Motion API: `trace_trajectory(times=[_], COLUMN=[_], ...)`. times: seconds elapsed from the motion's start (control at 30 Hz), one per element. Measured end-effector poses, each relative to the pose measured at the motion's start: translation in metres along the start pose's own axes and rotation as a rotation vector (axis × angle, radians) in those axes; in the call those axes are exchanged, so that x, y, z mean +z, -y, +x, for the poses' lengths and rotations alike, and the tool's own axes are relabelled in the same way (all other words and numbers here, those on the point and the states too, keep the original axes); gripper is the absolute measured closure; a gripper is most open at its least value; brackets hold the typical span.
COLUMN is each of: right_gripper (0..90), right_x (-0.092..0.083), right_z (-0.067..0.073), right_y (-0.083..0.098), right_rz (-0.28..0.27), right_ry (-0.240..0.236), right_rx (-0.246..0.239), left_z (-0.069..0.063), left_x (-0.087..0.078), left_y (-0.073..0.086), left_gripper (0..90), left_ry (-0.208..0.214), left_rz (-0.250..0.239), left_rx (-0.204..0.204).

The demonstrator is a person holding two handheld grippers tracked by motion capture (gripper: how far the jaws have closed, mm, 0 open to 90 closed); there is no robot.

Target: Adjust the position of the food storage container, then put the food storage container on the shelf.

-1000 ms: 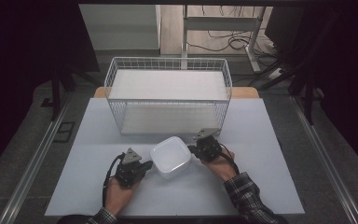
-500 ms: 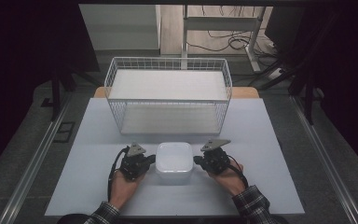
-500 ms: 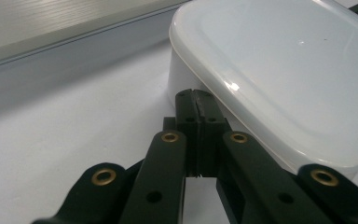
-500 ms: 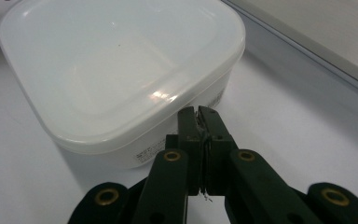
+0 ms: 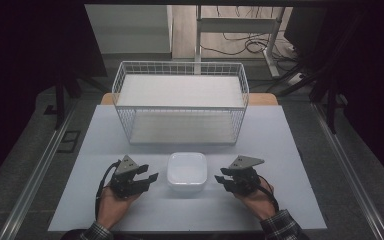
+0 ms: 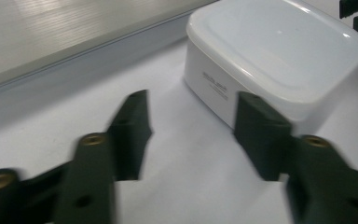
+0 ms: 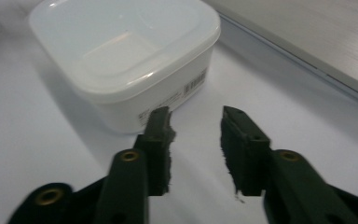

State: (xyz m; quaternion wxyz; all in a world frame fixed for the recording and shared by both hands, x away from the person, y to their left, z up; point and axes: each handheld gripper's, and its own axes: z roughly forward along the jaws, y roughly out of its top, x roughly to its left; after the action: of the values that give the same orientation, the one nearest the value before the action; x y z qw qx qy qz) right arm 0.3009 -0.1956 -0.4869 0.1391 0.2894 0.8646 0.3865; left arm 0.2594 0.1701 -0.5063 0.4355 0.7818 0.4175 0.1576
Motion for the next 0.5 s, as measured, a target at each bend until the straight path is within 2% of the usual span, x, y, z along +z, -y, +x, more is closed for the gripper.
trace_trajectory(times=[0.07,0.13,0.27,0.43,0.5], right_gripper=[52.0,40.4,20.0,10.2,9.8], right_x=[-0.004,-0.008,-0.010,-0.009,-0.009], right_z=[0.002,0.002,0.002,0.003,0.002], right_y=[0.004,0.008,0.015,0.017,0.016], right_rz=[-0.006,-0.018,-0.025,-0.024,-0.036], right_ry=[0.003,0.008,0.005,-0.009,-0.025], right_rx=[-0.005,-0.010,-0.015,-0.007,0.006], left_z=[-0.002,-0.004,-0.011,-0.011,-0.008], left_x=[-0.001,-0.001,-0.001,0.004,0.005], left_y=[0.004,0.009,0.013,0.014,0.016], left_gripper=[30.6,22.4,12.6,6.1,6.3], left_ry=[0.016,0.037,0.046,0.020,0.031], left_rz=[-0.007,-0.002,0.017,0.036,0.032], left_rx=[0.008,0.010,0.056,0.081,0.081])
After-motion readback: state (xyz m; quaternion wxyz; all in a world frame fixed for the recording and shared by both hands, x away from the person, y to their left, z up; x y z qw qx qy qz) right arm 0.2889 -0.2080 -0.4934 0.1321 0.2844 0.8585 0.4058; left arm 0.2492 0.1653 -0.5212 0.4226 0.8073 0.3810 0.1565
